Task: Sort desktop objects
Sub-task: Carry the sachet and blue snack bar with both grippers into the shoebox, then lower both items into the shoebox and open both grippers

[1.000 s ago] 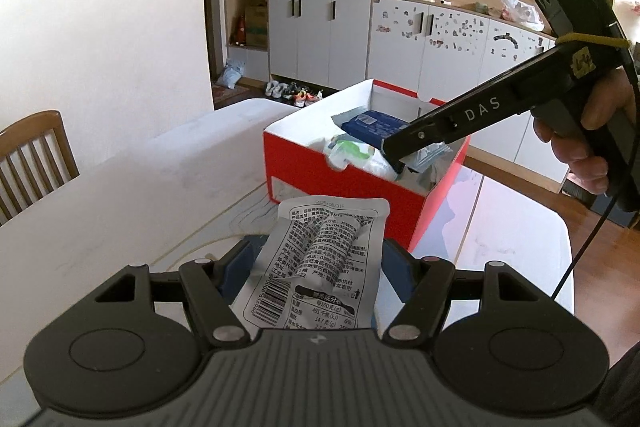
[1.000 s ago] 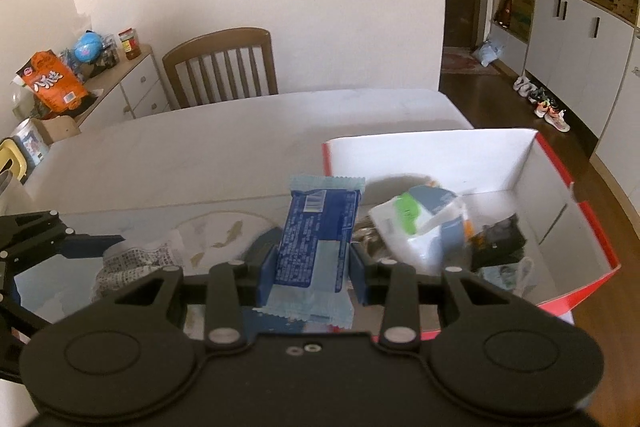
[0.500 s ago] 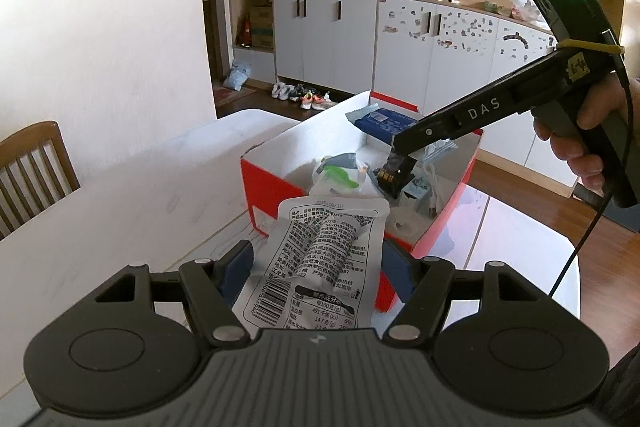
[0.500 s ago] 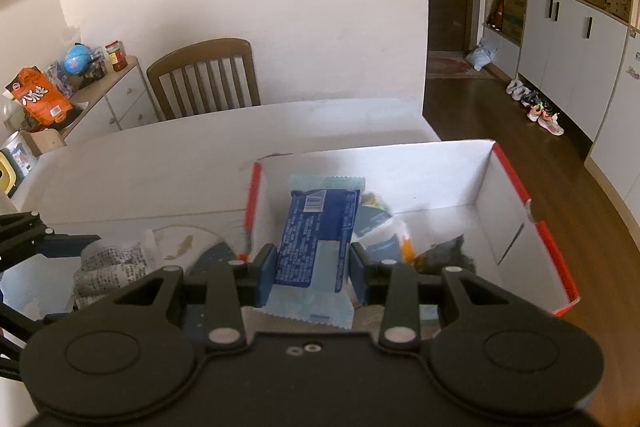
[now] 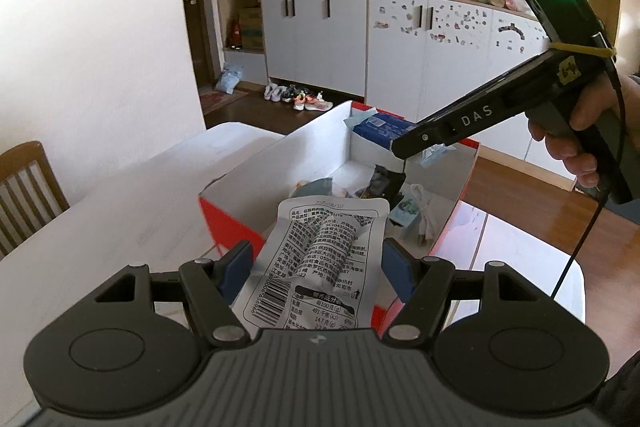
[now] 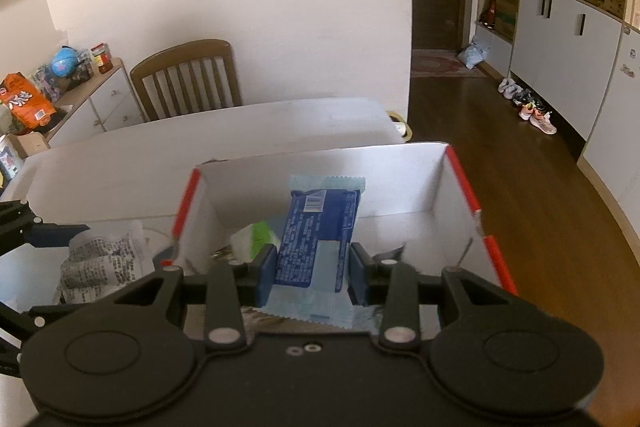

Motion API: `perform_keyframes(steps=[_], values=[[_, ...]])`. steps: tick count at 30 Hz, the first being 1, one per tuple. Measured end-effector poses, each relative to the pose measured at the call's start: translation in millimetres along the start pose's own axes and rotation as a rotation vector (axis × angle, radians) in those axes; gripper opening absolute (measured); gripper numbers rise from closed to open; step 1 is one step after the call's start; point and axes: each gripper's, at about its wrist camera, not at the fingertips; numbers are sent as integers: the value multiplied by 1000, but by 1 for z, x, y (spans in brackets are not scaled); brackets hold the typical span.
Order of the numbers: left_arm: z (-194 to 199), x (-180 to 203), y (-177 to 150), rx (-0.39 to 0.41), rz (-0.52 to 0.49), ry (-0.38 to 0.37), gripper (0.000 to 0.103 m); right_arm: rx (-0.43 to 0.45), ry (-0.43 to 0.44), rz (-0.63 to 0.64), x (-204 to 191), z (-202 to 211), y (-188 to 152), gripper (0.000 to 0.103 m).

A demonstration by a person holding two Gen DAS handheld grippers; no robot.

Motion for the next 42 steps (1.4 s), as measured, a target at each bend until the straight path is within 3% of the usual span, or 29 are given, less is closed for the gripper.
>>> perform_keyframes(steps=[11,23,42], values=[[-54,20,33,-33,-59,-45,69,-38,-25,10,29,-22,6,37],[-105,32,49,-113,-104,-75,69,-95,-39,23,47,-45,5,37],[-128,37,49,-207,-120,-105,69,-176,-36,74,53,-69,-7,37]])
Point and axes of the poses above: each gripper's, at about its wrist camera, not at the fingertips, and z roughly against the way its jaws point, x to its right, y to its top, and after that the axes turned 15 degrees about -z, right-handed
